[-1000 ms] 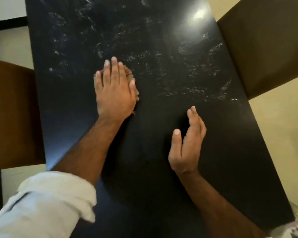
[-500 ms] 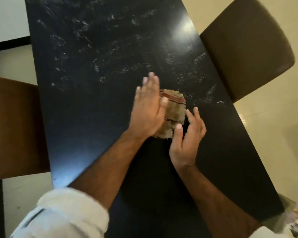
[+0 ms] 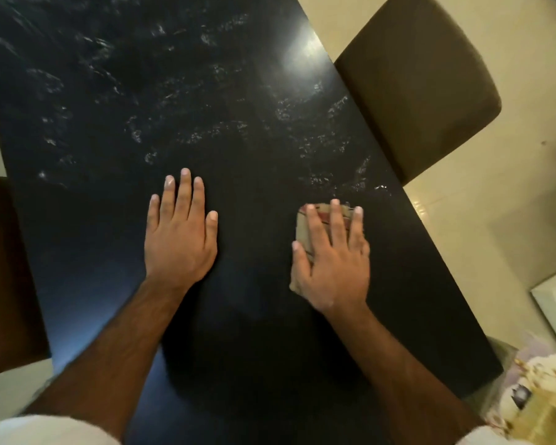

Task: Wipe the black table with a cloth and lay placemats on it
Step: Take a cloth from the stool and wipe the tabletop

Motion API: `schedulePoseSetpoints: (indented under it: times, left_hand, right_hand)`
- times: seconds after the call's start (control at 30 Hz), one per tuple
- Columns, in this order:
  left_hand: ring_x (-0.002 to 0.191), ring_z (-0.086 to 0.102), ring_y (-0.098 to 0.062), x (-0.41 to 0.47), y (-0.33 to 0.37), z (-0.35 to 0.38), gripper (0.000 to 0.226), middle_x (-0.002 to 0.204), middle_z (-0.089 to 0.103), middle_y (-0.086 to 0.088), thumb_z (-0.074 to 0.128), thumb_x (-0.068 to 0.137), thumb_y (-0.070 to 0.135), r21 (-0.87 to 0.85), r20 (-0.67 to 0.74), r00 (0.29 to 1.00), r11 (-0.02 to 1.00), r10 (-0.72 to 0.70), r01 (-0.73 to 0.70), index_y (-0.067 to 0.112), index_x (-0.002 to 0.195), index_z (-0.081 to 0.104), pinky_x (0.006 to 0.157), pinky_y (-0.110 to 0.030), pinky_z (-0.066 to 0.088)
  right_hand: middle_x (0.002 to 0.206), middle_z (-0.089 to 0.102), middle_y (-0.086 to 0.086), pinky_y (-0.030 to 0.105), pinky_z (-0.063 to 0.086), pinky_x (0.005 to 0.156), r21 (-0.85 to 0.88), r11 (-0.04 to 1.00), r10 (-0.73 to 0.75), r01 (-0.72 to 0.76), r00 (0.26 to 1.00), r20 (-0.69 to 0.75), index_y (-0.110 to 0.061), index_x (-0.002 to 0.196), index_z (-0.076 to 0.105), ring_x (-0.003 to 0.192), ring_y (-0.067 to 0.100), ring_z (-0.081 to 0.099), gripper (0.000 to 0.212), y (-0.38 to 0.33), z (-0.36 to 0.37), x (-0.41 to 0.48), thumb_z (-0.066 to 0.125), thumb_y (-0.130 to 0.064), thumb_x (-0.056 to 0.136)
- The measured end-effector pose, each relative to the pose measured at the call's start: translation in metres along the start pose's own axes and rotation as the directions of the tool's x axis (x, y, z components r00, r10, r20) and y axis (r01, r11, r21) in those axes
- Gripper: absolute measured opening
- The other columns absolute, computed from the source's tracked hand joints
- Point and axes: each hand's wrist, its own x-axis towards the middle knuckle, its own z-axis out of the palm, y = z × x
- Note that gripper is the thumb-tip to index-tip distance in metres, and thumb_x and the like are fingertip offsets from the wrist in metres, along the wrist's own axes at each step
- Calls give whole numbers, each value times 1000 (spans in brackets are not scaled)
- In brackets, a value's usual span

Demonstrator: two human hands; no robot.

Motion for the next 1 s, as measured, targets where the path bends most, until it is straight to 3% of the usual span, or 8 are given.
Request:
schedulePoseSetpoints:
  times: [0.17,0.3,0.43,0.57,0.63,0.7,0.83,1.0]
  left_hand:
    - [174,6,-32,2,2,4,71,187,6,-9,16,116,50,16,-38,999,1000,-4,5,14,178,15,139,-57,11]
    - [174,5,-31,2,2,5,72,188,5,-8,14,116,51,31,-24,1000,999,-8,9,16,178,14,139,-56,10]
    - [174,4,-30,1,3,3,72,188,5,-7,13,116,51,26,-22,1000,1000,-4,4,16,179,14,139,-56,11]
    - [174,4,-31,1,3,4,72,188,5,-7,13,116,52,20,-29,1000,1000,-2,2,15,178,15,139,-57,11]
    - [174,5,-31,2,3,5,72,187,7,-8,14,116,51,22,-38,999,1000,-1,1,15,178,16,139,-57,11]
    - [173,6,-32,3,3,4,71,187,8,-9,15,117,50,23,-39,999,1000,-3,4,14,178,17,138,-57,11]
    - [173,6,-34,2,7,2,71,187,8,-11,17,116,49,30,-27,1000,999,-11,11,13,178,17,138,-58,11]
    - [174,5,-32,2,7,-4,73,187,6,-9,15,115,50,29,3,1000,1000,-7,7,13,178,17,139,-58,12]
  right_hand:
    - [184,22,9,70,35,127,5,993,115,-115,990,-83,-41,176,23,170,48,11,72,-19,-4,110,32,-68,109]
    - [184,24,12,68,29,130,24,1000,1,1,997,-77,-41,174,31,170,50,11,72,-76,8,140,38,-65,107]
    - [184,20,8,67,32,127,24,993,-110,112,992,-54,-44,173,28,171,44,10,70,-50,6,84,41,-63,108]
    - [187,10,6,68,30,128,-15,990,141,-141,990,-14,-45,176,14,172,44,5,72,26,-7,54,33,-68,110]
    - [187,11,7,69,30,130,3,964,268,-268,963,-24,-43,176,12,172,45,3,72,48,-13,82,29,-69,111]
    - [187,13,8,70,28,131,24,955,295,-294,954,-51,-42,177,13,172,45,3,73,43,-14,126,28,-70,111]
    - [186,18,10,71,28,130,69,983,177,-172,982,-72,-40,176,22,171,48,6,74,-18,-1,186,30,-69,109]
    - [184,21,11,70,33,127,64,996,-49,54,996,-72,-39,174,29,170,47,12,72,-52,7,115,39,-64,107]
